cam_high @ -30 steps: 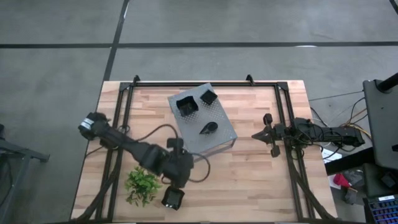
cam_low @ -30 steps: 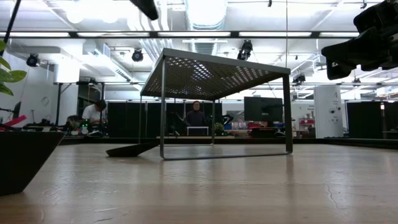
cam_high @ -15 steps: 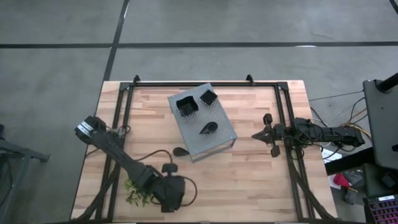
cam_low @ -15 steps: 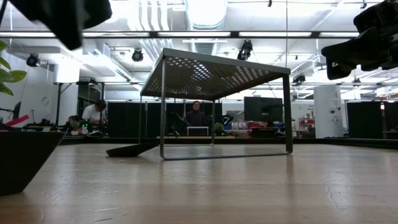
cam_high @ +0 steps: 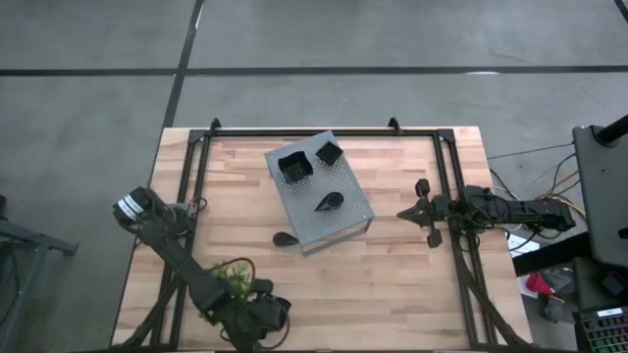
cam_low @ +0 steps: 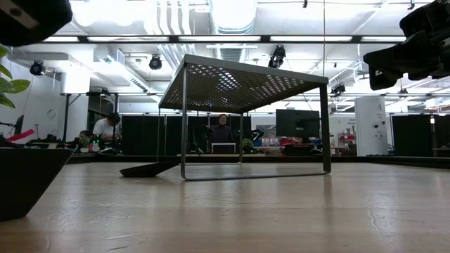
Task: Pick & Place Mini shaped plates
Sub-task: Stack the distorted square plate on top of the distorted square plate on the shelf
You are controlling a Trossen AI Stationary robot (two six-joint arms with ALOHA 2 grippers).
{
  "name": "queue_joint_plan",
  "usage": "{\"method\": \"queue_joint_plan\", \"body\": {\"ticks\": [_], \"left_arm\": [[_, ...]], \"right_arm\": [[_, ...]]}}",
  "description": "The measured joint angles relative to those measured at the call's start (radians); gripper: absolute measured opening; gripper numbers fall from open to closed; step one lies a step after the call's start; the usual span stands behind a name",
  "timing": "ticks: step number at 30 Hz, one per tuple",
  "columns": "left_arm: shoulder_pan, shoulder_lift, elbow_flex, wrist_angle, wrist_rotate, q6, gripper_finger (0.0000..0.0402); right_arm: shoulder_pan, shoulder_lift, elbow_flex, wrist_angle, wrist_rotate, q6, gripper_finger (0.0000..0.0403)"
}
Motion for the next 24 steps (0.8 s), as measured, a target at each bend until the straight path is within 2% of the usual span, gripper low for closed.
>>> {"method": "queue_joint_plan", "body": {"ticks": [6, 12, 24], "left_arm": [[-0.012, 0.0, -0.053, 0.043, 0.003, -0.023, 0.0118], [-0.025, 0.0, -0.075, 0.154, 0.02, -0.061, 0.011], [-0.038, 0.002, -0.125, 0.162, 0.011, -0.041, 0.0107]], "right_arm": [[0.0, 0.0, 0.0, 0.0, 0.0, 0.0, 0.0009], [0.0, 0.0, 0.0, 0.0, 0.0, 0.0, 0.0009], [0.0, 0.0, 0.0, 0.0, 0.0, 0.0, 0.0009]]}}
